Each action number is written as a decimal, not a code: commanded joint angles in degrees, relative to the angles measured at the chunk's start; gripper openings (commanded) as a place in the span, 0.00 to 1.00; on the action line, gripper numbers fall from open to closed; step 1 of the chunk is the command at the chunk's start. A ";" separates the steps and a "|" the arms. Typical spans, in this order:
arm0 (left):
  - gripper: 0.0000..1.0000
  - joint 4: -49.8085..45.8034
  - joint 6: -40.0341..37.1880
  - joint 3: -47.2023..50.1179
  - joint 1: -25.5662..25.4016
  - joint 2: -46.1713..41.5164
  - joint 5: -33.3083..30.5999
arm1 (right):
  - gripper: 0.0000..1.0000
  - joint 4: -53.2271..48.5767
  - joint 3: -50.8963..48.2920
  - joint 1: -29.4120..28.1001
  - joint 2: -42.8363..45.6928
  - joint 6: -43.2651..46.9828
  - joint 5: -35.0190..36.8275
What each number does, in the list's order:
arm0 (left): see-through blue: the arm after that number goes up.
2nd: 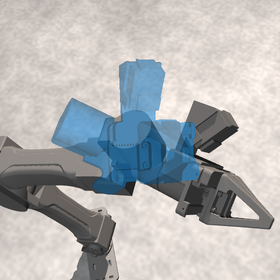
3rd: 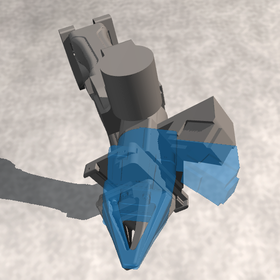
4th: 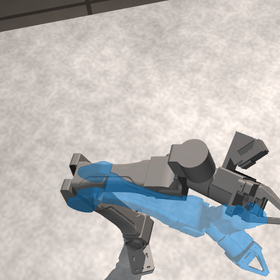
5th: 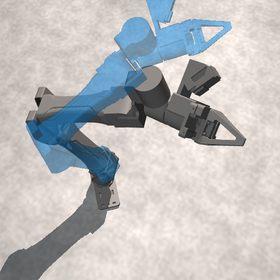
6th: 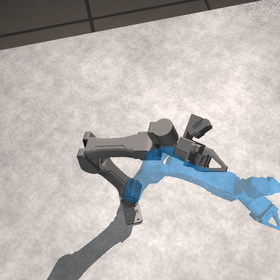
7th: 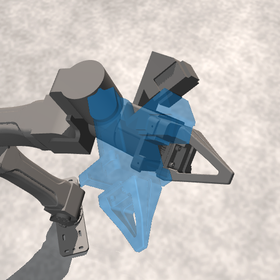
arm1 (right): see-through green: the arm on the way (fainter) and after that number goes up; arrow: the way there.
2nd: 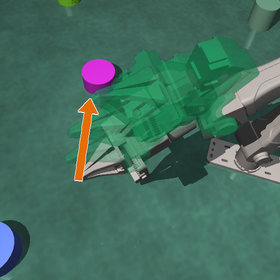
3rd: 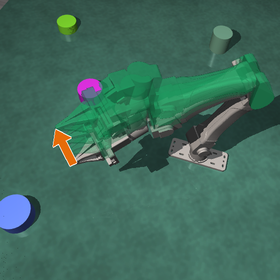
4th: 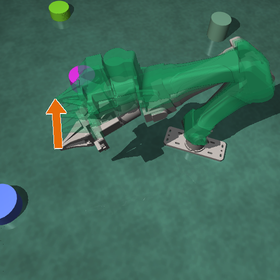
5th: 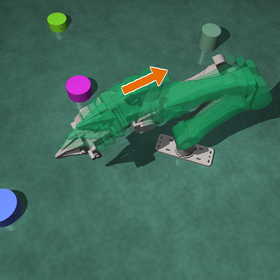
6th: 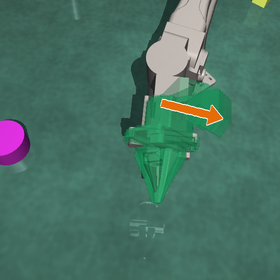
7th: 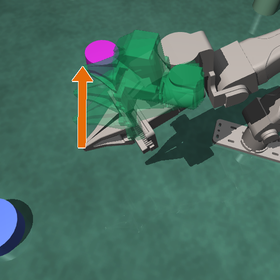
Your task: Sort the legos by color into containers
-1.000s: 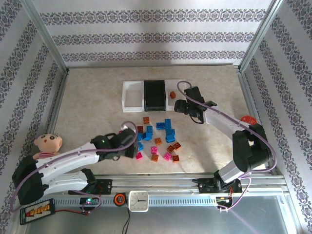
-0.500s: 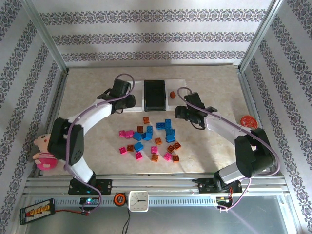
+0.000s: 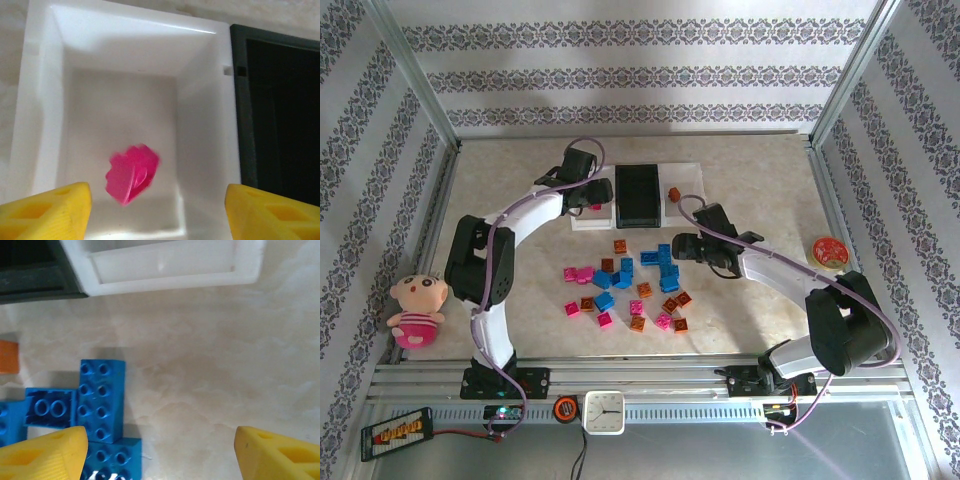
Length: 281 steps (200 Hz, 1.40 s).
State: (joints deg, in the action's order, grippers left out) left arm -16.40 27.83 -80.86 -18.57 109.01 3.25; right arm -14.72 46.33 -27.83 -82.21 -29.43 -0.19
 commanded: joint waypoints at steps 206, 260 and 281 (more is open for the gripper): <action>1.00 6.73 8.71 39.13 0.11 -48.09 5.55 | 0.54 -11.47 12.39 -8.49 -18.51 4.74 12.56; 1.00 6.94 8.99 40.34 0.11 -48.10 5.46 | 0.68 -7.46 11.63 -5.69 -16.07 5.51 6.28; 1.00 6.98 8.99 40.57 0.22 -48.10 5.37 | 0.67 -6.82 13.31 -6.24 -18.15 5.78 5.36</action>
State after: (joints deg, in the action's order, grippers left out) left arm -8.75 36.21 -41.12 -18.63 61.76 9.39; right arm -22.98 57.49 -33.28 -99.50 -24.01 7.55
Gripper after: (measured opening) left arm 0.996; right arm 0.676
